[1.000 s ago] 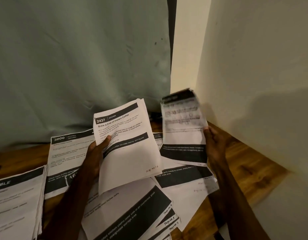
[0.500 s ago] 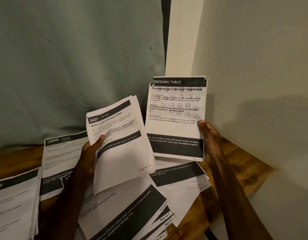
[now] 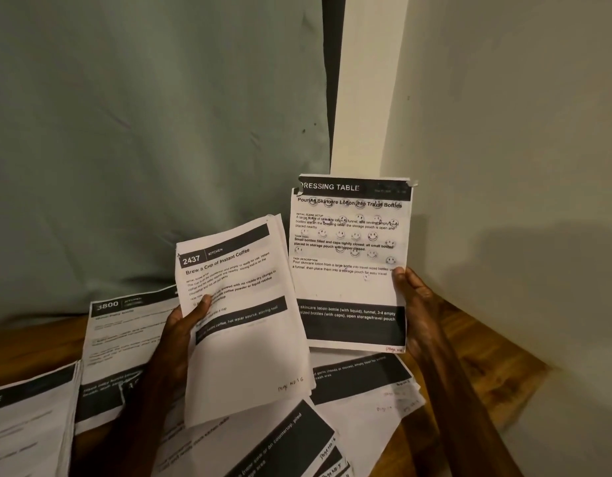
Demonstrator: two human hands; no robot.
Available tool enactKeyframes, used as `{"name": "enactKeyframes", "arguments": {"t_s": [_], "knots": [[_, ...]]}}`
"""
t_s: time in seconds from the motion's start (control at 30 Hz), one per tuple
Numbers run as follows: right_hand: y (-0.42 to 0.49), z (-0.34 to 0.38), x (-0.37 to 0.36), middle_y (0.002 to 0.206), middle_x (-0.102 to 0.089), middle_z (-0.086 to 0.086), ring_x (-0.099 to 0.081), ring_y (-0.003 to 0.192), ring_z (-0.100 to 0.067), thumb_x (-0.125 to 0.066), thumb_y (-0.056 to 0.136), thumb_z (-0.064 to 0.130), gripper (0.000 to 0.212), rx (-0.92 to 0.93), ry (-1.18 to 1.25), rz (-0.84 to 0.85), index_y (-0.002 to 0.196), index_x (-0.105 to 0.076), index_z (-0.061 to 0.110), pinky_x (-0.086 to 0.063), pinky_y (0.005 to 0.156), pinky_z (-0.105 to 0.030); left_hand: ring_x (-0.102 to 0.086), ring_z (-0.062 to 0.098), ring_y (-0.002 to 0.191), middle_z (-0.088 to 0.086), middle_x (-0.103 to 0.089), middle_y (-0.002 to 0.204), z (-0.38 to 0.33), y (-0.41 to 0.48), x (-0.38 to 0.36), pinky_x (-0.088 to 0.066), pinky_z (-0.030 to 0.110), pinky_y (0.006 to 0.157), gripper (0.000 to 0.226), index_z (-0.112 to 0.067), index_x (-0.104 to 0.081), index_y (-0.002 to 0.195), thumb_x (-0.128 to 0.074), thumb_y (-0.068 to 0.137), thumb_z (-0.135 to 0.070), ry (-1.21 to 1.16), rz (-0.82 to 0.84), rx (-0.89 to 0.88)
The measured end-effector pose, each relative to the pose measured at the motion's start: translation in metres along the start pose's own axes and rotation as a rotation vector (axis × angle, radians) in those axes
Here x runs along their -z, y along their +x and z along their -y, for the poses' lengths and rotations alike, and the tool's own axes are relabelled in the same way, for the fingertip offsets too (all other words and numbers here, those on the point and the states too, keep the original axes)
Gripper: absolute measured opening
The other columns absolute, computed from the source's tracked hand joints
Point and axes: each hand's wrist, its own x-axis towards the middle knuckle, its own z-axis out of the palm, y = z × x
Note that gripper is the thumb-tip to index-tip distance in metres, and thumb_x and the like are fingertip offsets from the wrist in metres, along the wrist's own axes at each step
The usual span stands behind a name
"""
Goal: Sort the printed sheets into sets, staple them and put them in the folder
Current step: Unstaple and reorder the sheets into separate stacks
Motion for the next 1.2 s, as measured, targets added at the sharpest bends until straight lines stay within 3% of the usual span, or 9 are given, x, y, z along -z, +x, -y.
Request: {"name": "enactKeyframes", "arguments": {"t_s": [0.23, 0.53, 0.63, 0.87, 1.2], "knots": [[-0.002, 0.000, 0.002, 0.115, -0.075, -0.009, -0.072, 0.103, -0.037, -0.059, 0.100, 0.029, 0.027, 0.018, -0.016, 0.011, 0.124, -0.064, 0.018, -0.057, 0.090, -0.058, -0.069, 0.035, 0.113, 0.011, -0.072, 0.125, 0.001, 0.004, 0.002, -0.050, 0.053, 0.102, 0.039, -0.020, -0.064, 0.133, -0.067, 0.095, -0.027, 0.016, -0.001, -0.042], [-0.005, 0.003, 0.004, 0.118, -0.073, -0.011, -0.072, 0.104, -0.037, -0.059, 0.100, 0.029, 0.032, 0.011, -0.021, 0.021, 0.129, -0.062, 0.016, -0.059, 0.086, -0.056, -0.070, 0.033, 0.112, 0.012, -0.071, 0.125, -0.001, 0.005, 0.002, -0.062, 0.044, 0.084, 0.042, -0.017, -0.062, 0.135, -0.066, 0.094, -0.027, 0.009, 0.001, -0.056], [-0.007, 0.005, 0.004, 0.120, -0.073, -0.012, -0.071, 0.106, -0.039, -0.060, 0.100, 0.029, 0.035, 0.003, -0.022, 0.040, 0.132, -0.061, 0.015, -0.056, 0.091, -0.059, -0.069, 0.032, 0.115, 0.012, -0.070, 0.128, -0.002, 0.004, 0.001, -0.060, 0.046, 0.090, 0.039, -0.017, -0.061, 0.137, -0.062, 0.099, -0.024, 0.002, 0.032, -0.067], [-0.017, 0.007, -0.002, 0.114, -0.075, -0.008, -0.073, 0.102, -0.033, -0.058, 0.102, 0.026, 0.031, 0.030, -0.043, 0.043, 0.130, -0.062, 0.013, -0.061, 0.084, -0.048, -0.066, 0.031, 0.120, 0.011, -0.068, 0.132, 0.000, 0.001, 0.003, -0.058, 0.045, 0.095, 0.040, -0.015, -0.059, 0.140, -0.060, 0.101, -0.024, 0.022, 0.064, -0.077], [-0.011, -0.002, -0.006, 0.121, -0.072, -0.014, -0.068, 0.111, -0.039, -0.057, 0.103, 0.025, 0.032, 0.016, -0.013, 0.019, 0.131, -0.062, 0.011, -0.052, 0.099, -0.060, -0.064, 0.032, 0.124, 0.012, -0.065, 0.136, 0.000, 0.000, 0.002, -0.058, 0.046, 0.095, 0.046, -0.014, -0.054, 0.144, -0.063, 0.100, -0.025, -0.010, 0.047, -0.062]]}}
